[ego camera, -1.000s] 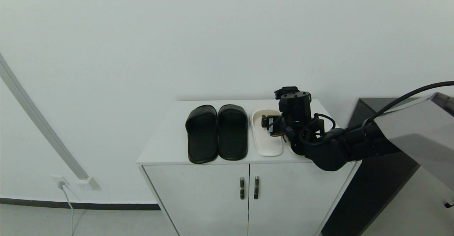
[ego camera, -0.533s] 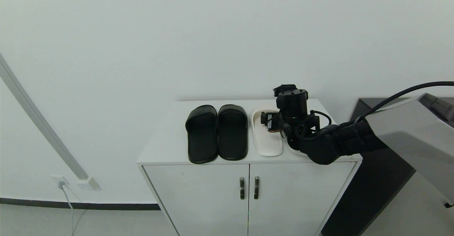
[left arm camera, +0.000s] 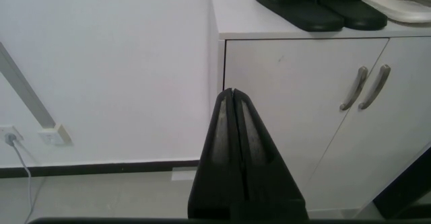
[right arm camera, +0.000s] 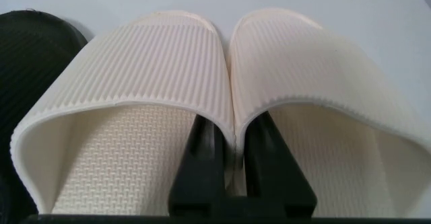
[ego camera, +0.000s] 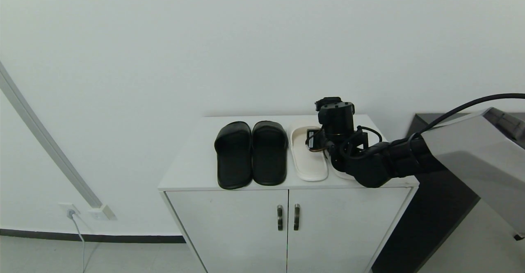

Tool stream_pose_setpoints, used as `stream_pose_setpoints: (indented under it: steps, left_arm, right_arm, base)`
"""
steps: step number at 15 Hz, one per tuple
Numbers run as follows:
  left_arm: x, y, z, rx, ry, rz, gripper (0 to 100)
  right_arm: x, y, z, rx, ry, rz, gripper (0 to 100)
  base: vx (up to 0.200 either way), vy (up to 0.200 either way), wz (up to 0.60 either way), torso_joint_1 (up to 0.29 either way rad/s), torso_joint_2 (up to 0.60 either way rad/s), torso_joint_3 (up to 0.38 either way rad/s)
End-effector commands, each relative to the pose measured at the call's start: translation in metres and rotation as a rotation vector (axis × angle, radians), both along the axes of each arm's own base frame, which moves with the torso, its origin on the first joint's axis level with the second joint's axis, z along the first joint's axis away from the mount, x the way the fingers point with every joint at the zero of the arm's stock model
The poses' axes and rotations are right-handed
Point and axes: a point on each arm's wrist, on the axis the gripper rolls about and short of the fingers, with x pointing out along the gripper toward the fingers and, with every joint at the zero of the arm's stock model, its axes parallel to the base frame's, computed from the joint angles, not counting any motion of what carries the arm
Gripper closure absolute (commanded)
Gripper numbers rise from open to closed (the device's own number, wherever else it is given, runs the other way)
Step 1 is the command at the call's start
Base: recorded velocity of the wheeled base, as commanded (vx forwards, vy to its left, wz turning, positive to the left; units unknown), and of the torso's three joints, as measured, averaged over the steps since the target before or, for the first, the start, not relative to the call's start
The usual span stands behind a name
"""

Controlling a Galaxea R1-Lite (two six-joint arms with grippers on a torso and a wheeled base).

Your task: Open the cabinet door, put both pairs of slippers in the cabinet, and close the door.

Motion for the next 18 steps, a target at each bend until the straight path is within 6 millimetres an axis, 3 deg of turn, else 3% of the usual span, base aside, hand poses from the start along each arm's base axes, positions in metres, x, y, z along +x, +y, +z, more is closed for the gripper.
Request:
stream_pose_setpoints:
  steps: [1,6,12,14,18]
  left_arm:
    - [0.0,0.0,0.0,-0.001,0.001,0.0,100]
    - [0.0,0.0,0.0,-0.001,-0.001,0.0,100]
    - [0.0,0.0,0.0,-0.004,-0.001,0.003,100]
    - [0.0,0.0,0.0,-0.002,0.001,0.002,100]
    - [0.0,0.0,0.0,0.002,-0.001,0.002,100]
  right_arm:
    - [-0.005,-0.002,0.008,0.007,-0.011,0.002,100]
    - [-0.019,-0.009,0.023,0.017,-0.027,0.01,100]
    - [-0.064,-0.009,0.045,0.029,-0.027,0.112,100]
    - [-0.099,-0.016,0.05,0.022,0.002,0.235,100]
    - [-0.161,-0.048,0.056,0.013,0.042,0.52,100]
  base:
    - [0.0,0.0,0.0,0.0,0.0,0.0]
    - [0.0,0.0,0.0,0.0,0.0,0.0]
    - [0.0,0.0,0.0,0.0,0.0,0.0]
    - [0.0,0.0,0.0,0.0,0.0,0.0]
    - [0.0,0.0,0.0,0.0,0.0,0.0]
